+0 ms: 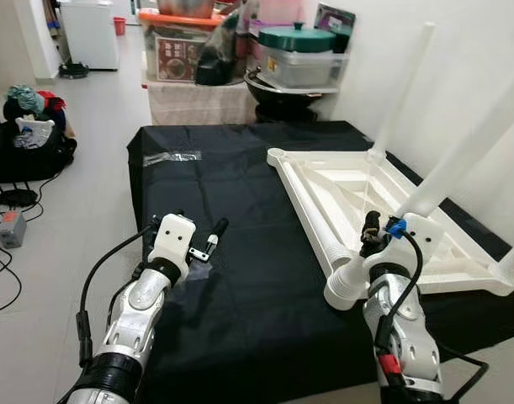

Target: Building children table

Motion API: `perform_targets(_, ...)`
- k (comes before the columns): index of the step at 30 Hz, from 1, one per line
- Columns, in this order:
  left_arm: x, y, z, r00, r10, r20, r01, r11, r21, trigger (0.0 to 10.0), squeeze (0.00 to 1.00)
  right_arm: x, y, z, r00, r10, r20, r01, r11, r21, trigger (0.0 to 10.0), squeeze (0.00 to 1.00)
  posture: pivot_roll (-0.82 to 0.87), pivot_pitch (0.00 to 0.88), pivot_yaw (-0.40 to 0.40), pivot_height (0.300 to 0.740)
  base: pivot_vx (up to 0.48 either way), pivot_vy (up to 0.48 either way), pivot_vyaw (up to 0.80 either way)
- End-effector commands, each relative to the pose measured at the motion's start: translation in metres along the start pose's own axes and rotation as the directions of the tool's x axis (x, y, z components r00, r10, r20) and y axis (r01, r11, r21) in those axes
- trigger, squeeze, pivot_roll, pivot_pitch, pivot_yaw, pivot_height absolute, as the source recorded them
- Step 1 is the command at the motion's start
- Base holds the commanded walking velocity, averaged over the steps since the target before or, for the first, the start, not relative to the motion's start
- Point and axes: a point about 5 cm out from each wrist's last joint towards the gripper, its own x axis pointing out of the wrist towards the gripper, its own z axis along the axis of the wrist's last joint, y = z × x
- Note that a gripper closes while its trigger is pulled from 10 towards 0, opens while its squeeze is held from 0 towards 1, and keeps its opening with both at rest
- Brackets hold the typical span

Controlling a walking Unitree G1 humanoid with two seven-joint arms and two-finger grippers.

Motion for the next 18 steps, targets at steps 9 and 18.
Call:
perform_targets(9, 0.000, -0.001, -0.001, 1.000, -0.003, -0.002, 0.003, 1.000, -0.002, 10.0, 0.00, -0.009, -0.009, -0.050, 0.971, 0.010, -0.240, -0.037, 0.993, -0.108, 10.0, 0.00, 0.02, 0.000, -0.065, 0.740, 0.000, 0.000, 0.00)
perform_targets(18, 0.000, -0.002, -0.001, 1.000, -0.003, -0.002, 0.003, 1.000, -0.005, 10.0, 0.00, -0.004, 0.000, -0.050, 0.958, 0.112, -0.262, -0.151, 0.979, -0.134, 10.0, 0.00, 0.02, 0.000, -0.070, 0.740, 0.000, 0.000, 0.00)
